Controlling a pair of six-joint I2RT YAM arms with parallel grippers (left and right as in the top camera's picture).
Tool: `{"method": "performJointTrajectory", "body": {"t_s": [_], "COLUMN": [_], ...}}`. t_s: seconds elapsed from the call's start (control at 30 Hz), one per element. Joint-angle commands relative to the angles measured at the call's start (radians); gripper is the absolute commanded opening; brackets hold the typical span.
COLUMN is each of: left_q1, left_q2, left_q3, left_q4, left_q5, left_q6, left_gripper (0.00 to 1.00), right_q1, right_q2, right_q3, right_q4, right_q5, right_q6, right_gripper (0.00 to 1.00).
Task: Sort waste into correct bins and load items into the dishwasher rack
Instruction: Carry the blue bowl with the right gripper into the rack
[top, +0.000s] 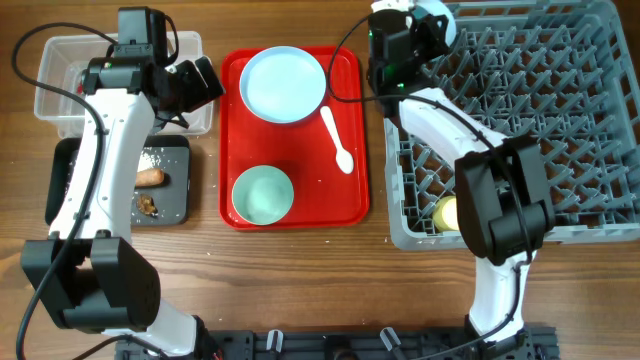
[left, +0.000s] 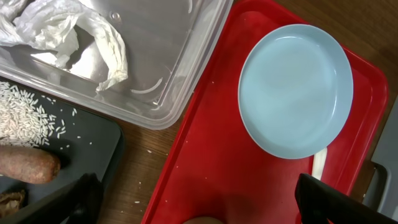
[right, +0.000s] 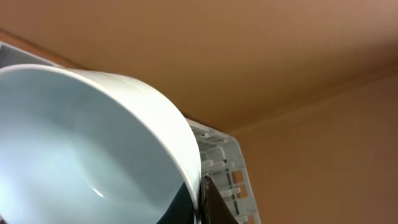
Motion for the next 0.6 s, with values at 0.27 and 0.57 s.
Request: {"method": "performJointTrajectory", "body": {"t_s": [0.27, 0.57], "left_q1": [-0.001, -0.001], "left_q2": [0.011, 0.011], "left_q3": [-0.005, -0.005], "left_q4": [0.002, 0.002], "left_q5": [0.012, 0.012], "left_q6": [0.001, 0.001], "left_gripper": [1.00, 1.00], "right_q1": [0.090, 0.132], "right_q2": [0.013, 0.010], "right_q3": [0.005, 0.005], "right_q4": [-0.007, 0.035], "right_q5": [0.005, 0.005], "right_q6": [-0.009, 0.029], "right_gripper": [0.34, 0.76]}}
